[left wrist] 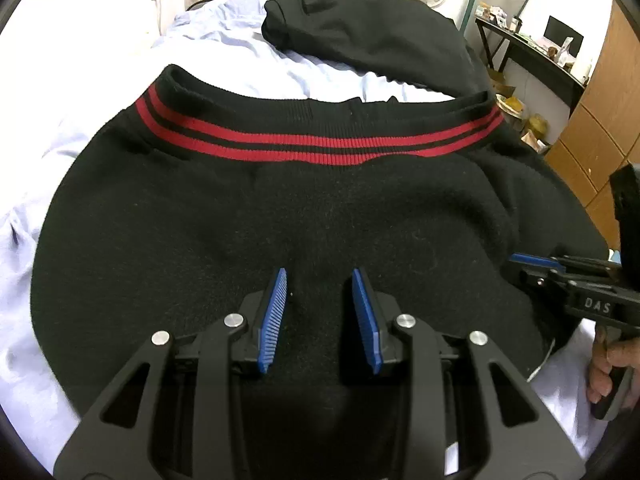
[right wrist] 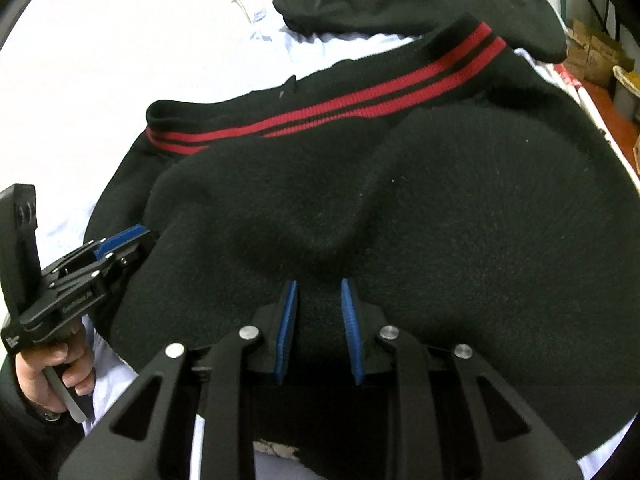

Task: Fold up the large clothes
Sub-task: 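Press the folded jacket flat with both closed tools, then smooth the folded jacket with the right tool while the left tool presses it, then open both tools at the folded edge of the jacket, then grasp the folded edge with both tools and lift it to fold again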

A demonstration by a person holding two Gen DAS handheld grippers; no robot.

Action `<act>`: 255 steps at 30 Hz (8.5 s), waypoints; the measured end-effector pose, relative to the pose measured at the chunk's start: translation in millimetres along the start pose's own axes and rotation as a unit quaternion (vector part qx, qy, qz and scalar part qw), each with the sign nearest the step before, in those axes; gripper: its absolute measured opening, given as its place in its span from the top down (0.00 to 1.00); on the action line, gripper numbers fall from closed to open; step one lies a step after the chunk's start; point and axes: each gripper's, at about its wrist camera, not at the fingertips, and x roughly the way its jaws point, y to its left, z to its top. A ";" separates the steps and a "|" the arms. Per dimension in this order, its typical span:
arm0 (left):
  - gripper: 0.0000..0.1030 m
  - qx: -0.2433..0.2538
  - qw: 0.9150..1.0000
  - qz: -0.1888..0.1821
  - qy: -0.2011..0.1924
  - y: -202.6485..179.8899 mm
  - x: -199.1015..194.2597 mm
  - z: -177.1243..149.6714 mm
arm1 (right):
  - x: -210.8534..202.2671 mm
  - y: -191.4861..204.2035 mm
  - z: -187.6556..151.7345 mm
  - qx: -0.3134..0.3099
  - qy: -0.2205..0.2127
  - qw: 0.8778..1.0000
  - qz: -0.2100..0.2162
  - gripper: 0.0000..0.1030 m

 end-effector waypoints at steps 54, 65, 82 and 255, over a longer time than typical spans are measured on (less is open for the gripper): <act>0.78 -0.052 0.997 -0.042 0.034 24.0 24.0 -2.3 | 43.7 -18.3 150.4 0.001 0.033 0.995 -0.094 0.69; 0.94 -0.057 0.997 -0.032 0.027 33.6 26.1 -2.7 | 102.2 106.8 130.9 -0.122 0.080 0.987 -0.068 0.74; 0.96 -0.069 0.997 -0.032 0.033 37.7 29.4 -0.7 | 113.8 88.5 123.5 -0.111 0.076 0.989 -0.062 0.80; 0.11 -0.220 0.968 -0.107 0.061 107.0 -96.7 -61.2 | -124.0 -38.1 28.1 0.155 -0.078 0.984 0.025 0.52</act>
